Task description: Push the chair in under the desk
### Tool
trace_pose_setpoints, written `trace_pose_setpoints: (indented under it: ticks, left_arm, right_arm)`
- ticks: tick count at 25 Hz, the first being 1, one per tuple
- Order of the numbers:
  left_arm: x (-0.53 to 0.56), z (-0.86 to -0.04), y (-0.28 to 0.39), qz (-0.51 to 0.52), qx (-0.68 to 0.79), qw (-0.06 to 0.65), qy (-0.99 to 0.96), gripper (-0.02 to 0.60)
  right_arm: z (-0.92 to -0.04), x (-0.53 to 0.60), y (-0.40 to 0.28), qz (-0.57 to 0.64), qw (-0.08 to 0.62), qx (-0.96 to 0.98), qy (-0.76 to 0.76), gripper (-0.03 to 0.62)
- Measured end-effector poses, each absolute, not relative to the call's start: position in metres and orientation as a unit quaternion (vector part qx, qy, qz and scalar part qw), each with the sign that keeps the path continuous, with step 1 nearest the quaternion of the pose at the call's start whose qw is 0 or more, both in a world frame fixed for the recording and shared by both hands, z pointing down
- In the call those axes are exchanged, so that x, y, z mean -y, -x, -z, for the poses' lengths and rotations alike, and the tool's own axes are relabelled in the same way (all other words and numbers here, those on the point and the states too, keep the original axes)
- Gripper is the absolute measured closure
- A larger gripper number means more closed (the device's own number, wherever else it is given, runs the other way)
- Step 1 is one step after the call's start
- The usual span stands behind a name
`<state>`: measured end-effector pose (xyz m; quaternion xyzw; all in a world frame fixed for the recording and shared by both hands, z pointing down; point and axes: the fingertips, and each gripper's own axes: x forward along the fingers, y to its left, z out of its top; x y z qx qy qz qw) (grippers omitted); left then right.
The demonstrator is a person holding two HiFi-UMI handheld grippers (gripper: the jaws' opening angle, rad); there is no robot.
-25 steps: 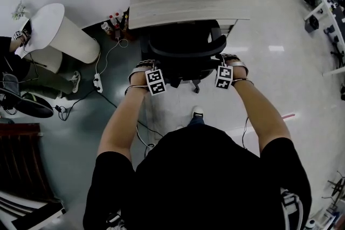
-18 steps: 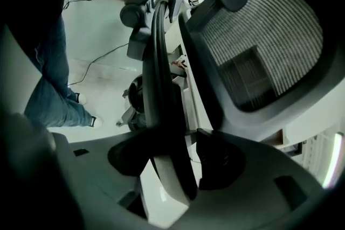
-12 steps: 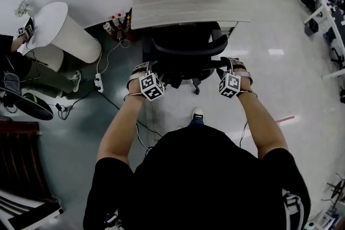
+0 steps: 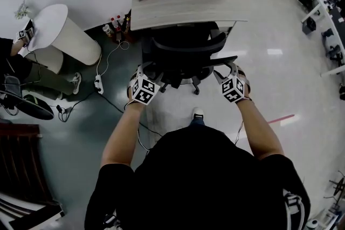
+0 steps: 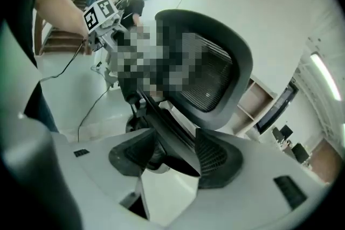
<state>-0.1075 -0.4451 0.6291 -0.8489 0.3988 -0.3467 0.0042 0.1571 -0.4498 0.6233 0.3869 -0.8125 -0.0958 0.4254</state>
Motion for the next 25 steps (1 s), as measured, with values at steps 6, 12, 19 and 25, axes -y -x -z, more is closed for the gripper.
trace_pose_setpoints:
  ticks: [6, 12, 19, 25]
  left_arm:
    - [0.432, -0.607, 0.116, 0.258, -0.434, -0.048, 0.862, 0.347]
    - [0.421, -0.598, 0.125, 0.210, -0.462, -0.075, 0.858, 0.350]
    - [0.413, -0.599, 0.126, 0.194, -0.465, -0.083, 0.860, 0.374]
    - [0.412, -0.595, 0.130, 0.175, -0.473, -0.091, 0.859, 0.415]
  right_arm:
    - [-0.602, 0.436, -0.151, 0.060, 0.381, 0.825, -0.414, 0.381]
    - [-0.589, 0.437, -0.150, 0.006, 0.332, 0.831, -0.447, 0.442]
    - [-0.582, 0.436, -0.143, -0.032, 0.297, 0.836, -0.461, 0.474]
    - [-0.581, 0.434, -0.145, -0.040, 0.285, 0.837, -0.465, 0.499]
